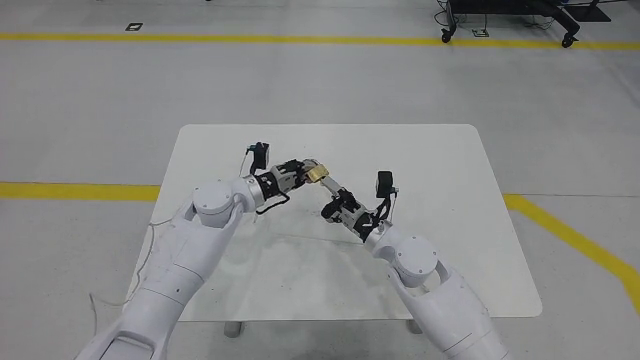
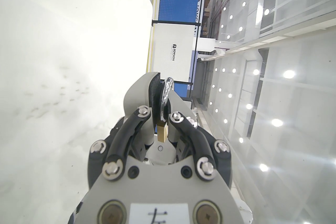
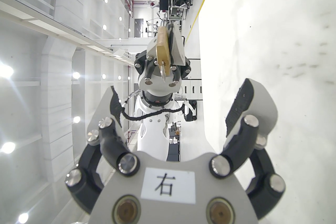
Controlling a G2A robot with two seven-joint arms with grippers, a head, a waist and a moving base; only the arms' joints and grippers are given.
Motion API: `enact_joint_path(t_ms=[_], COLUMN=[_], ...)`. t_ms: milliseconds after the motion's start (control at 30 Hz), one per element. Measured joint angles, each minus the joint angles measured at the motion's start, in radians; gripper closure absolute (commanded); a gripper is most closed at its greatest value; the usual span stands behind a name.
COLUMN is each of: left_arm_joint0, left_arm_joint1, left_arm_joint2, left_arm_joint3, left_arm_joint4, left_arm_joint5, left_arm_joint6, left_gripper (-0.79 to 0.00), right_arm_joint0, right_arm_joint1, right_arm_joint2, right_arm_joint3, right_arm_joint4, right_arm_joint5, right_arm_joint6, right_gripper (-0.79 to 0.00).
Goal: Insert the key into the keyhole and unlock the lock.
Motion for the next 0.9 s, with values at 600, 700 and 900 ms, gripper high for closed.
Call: enact_joint_path(t_ms=[600,700,900], left_arm_joint0=[0.026,0.026,0.026], left_arm_joint1=[0.004,0.004,0.003], left_arm_joint2=[-0.032,-0.032,-0.034], left_arm_joint3=[-0.022,-0.021,-0.020], left_arm_joint4=[-0.039,-0.039,-0.040], left_arm_joint5=[-0.071,-0.071,-0.075], left_arm_joint6=[-0.072,-0.076,-0.083], left_gripper=[0.000,0.000,0.000], right_arm_joint0=[0.042,0.064,0.086], right_arm_joint1=[0.002,-0.004,-0.009], right_arm_joint2=[0.067,0.048,0.035], right_arm_joint3=[0.137,0.166,0.207], right_arm_joint4=[0.439,0.452,0.483], right_arm_joint5=[-0.105,-0.102,-0.102], right_arm_joint6=[0.356,0.348,0.372], right_gripper=[-0.277,-0.252,-0.234])
